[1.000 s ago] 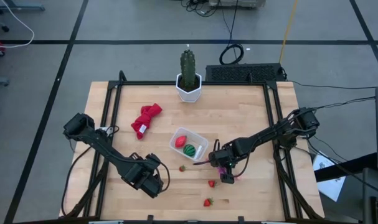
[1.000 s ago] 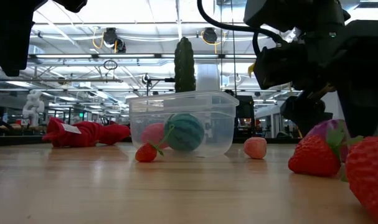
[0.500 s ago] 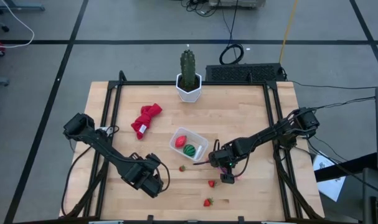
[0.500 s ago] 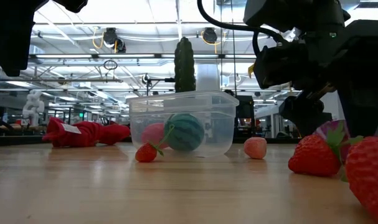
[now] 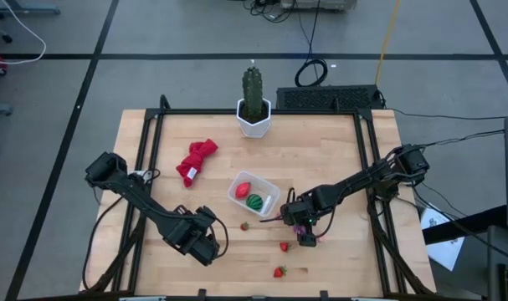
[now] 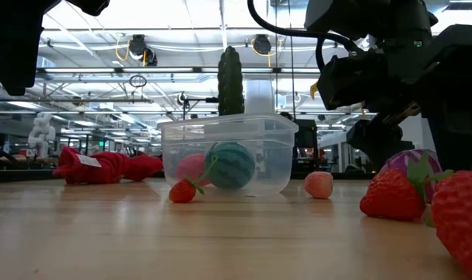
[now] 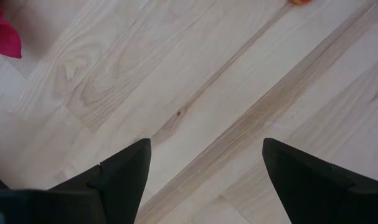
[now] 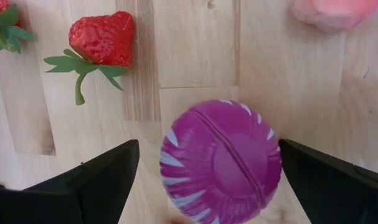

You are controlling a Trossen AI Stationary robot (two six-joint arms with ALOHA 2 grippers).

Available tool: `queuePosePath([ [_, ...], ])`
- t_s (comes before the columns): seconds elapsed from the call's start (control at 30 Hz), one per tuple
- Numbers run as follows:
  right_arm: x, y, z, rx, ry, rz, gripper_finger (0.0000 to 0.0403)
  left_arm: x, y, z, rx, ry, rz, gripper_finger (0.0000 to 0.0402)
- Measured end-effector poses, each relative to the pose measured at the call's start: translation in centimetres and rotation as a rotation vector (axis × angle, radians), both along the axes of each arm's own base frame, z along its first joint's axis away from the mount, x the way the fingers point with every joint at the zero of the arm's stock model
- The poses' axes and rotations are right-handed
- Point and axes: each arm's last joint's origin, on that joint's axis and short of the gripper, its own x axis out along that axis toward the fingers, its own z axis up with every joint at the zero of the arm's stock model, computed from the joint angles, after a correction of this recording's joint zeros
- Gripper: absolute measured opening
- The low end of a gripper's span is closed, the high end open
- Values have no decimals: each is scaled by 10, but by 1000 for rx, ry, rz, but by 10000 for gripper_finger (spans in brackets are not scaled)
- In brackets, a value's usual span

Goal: Pick and placing Produce into tupperware
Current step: Put the purple onion into the transparent container

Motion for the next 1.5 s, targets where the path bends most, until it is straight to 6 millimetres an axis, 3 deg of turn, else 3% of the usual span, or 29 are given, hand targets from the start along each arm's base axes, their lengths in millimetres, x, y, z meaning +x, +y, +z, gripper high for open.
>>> queuePosePath([
  [0.47, 0, 0, 0, -3, 0, -1, 378, 0, 0, 0, 1, 0, 0, 310],
  [0.93, 0, -1, -1, -12, 2, -5, 322, 0, 0, 0, 0, 0, 0, 310],
  [1.5, -2, -1, -1, -15, 26, -1, 320, 0, 0, 0, 1, 0, 0, 310],
])
